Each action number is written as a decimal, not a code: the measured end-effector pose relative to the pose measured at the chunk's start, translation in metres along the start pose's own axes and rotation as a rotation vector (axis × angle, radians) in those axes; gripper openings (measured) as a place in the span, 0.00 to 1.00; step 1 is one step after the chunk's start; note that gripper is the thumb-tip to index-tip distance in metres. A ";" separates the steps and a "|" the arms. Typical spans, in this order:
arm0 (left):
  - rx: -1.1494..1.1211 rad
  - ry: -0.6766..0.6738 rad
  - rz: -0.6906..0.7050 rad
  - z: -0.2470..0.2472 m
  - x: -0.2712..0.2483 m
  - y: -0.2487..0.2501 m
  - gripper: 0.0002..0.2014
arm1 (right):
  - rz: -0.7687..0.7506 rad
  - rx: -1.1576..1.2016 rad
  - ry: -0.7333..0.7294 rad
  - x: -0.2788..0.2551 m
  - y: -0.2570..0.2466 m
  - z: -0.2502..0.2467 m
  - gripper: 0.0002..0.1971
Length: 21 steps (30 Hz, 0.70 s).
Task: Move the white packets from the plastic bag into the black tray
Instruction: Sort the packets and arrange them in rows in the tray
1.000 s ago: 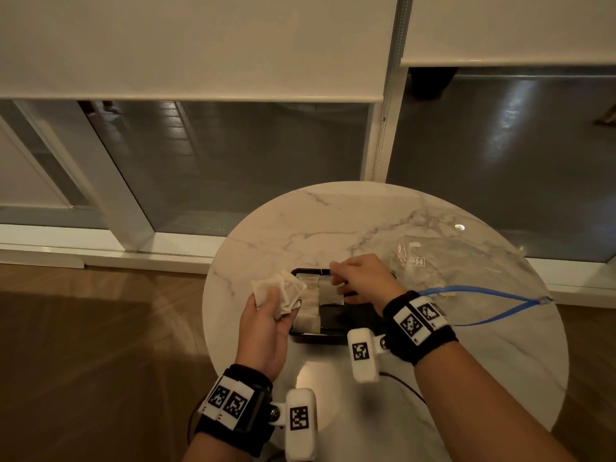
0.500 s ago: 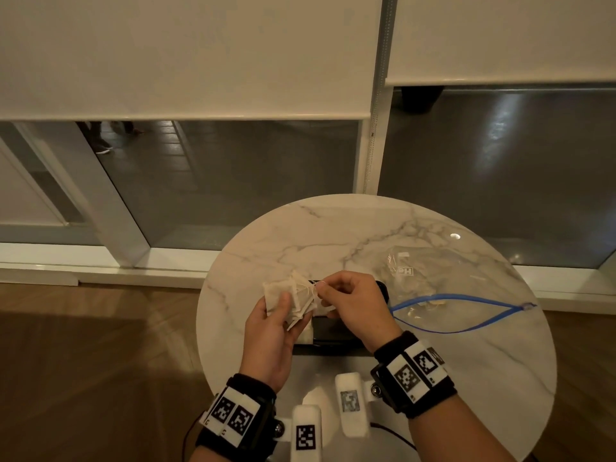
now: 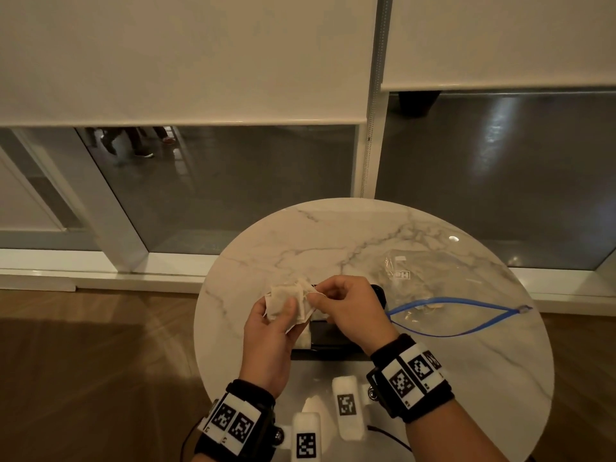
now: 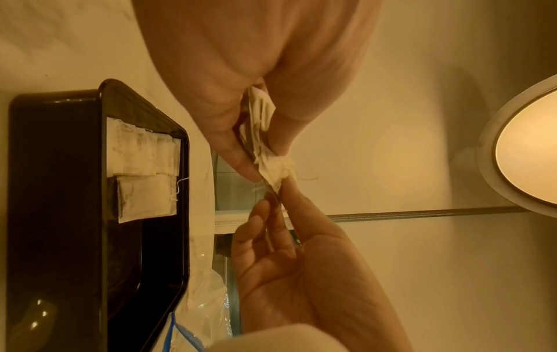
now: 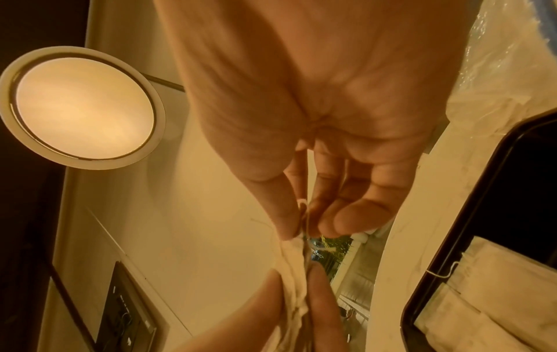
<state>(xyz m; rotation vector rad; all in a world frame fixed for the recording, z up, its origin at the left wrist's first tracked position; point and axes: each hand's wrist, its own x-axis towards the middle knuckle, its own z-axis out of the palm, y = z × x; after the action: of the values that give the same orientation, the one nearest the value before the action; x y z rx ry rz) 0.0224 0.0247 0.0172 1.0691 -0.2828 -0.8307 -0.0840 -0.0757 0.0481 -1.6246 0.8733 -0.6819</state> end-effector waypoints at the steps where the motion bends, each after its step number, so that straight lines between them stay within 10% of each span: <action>1: 0.001 -0.001 0.001 0.000 0.000 0.000 0.15 | 0.003 0.004 0.004 0.001 0.000 -0.001 0.04; 16: 0.060 -0.003 0.015 -0.004 0.001 -0.001 0.12 | 0.010 0.160 -0.147 -0.003 -0.013 -0.007 0.16; 21: 0.100 -0.040 0.010 -0.003 0.000 -0.002 0.12 | 0.084 0.107 0.013 0.002 -0.012 -0.007 0.12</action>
<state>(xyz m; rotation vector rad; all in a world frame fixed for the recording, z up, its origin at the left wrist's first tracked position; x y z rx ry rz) 0.0229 0.0265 0.0143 1.1437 -0.3664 -0.8367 -0.0859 -0.0798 0.0612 -1.4819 0.8940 -0.6699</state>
